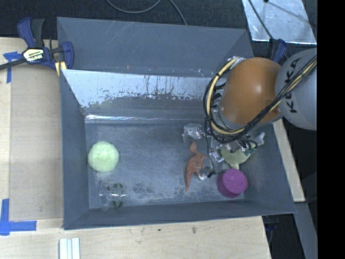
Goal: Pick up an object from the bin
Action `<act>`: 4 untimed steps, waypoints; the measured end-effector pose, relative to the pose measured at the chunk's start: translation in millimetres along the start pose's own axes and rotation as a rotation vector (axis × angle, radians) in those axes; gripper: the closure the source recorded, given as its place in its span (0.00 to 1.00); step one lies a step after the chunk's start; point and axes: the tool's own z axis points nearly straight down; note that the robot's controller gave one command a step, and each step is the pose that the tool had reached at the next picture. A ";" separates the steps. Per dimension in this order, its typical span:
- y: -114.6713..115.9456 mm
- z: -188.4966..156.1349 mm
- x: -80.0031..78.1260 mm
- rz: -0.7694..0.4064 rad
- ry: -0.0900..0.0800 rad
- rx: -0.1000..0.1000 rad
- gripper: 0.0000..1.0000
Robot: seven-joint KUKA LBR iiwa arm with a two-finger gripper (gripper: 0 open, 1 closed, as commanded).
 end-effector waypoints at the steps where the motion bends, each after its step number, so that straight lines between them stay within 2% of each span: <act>1: 7.0 41.0 -5.2 -0.201 0.006 0.000 0.00; 2: 1.0 45.6 13.0 -0.229 0.004 0.001 1.00; 4: 1.2 41.4 13.8 -0.228 0.004 0.000 1.00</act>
Offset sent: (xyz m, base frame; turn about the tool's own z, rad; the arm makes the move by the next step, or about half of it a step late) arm -0.0130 -0.0032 -0.0477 -0.2324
